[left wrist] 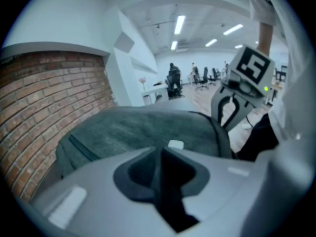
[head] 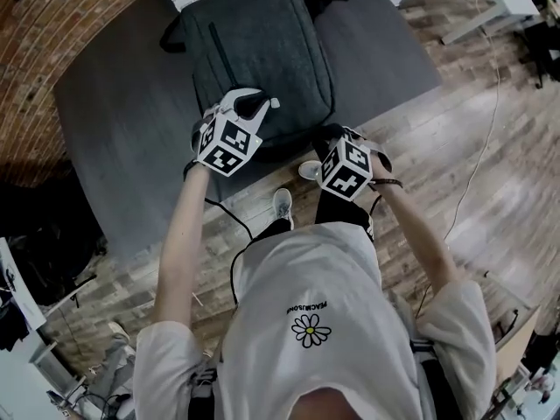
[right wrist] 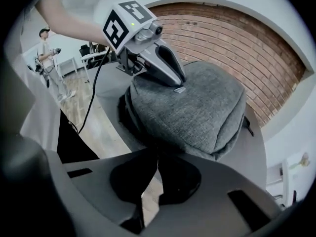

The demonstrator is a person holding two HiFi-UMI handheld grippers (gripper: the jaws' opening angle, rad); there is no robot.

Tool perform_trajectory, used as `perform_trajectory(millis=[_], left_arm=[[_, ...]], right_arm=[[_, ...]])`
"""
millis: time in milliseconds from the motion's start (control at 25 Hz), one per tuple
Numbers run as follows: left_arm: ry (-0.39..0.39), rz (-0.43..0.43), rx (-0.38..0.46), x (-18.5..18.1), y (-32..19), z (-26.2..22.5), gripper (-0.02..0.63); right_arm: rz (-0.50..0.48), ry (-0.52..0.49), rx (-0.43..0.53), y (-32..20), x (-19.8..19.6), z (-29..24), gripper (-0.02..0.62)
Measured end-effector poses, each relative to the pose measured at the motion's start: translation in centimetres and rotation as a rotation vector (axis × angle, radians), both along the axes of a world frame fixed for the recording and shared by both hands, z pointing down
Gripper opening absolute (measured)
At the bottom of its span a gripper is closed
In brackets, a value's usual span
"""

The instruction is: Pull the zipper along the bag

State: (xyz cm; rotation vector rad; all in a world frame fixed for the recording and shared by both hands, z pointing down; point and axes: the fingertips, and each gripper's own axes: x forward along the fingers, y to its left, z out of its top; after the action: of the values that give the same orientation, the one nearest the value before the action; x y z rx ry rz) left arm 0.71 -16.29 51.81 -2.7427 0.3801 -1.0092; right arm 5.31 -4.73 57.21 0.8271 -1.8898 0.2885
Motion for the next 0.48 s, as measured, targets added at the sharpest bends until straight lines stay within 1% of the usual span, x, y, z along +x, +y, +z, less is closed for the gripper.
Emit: perform_trajectory(millis=[80,120,160,240,280,360,440,480], left_arm=[[0.013,-0.008,0.032,-0.5,0.0,-1.1,0.059],[0.030,-0.030,0.045,-1.1,0.1,-1.8,0.077],[0.054,-0.059,0.050,-1.8,0.3,-2.6,0.103],[0.111,-0.111,0.031,-3.4,1.9,-3.9,0.115],[0.137,-0.124,0.009,-4.0,3.3,-4.2,0.112],[0.161,-0.119,-0.055,-4.8,6.7,-3.6,0.076],[0.154,-0.133,-0.141,-5.3,9.4,-1.6,0.054],[0.149,-0.166,-0.184,-5.6,10.1,-0.4,0.054]], right_arm=[[0.015,0.001,0.012,-0.1,0.2,-0.1,0.008],[0.012,0.002,0.014,-0.2,0.2,-0.2,0.008],[0.004,0.004,0.015,-0.2,0.2,-0.3,0.008],[-0.016,0.014,0.019,-0.1,0.3,-0.3,0.008],[-0.024,0.020,0.019,0.0,0.4,-0.3,0.008],[-0.035,0.025,0.016,0.1,0.5,-0.3,0.008],[-0.044,0.027,0.012,0.1,0.5,-0.4,0.008],[-0.048,0.030,0.011,0.0,0.5,-0.5,0.008]])
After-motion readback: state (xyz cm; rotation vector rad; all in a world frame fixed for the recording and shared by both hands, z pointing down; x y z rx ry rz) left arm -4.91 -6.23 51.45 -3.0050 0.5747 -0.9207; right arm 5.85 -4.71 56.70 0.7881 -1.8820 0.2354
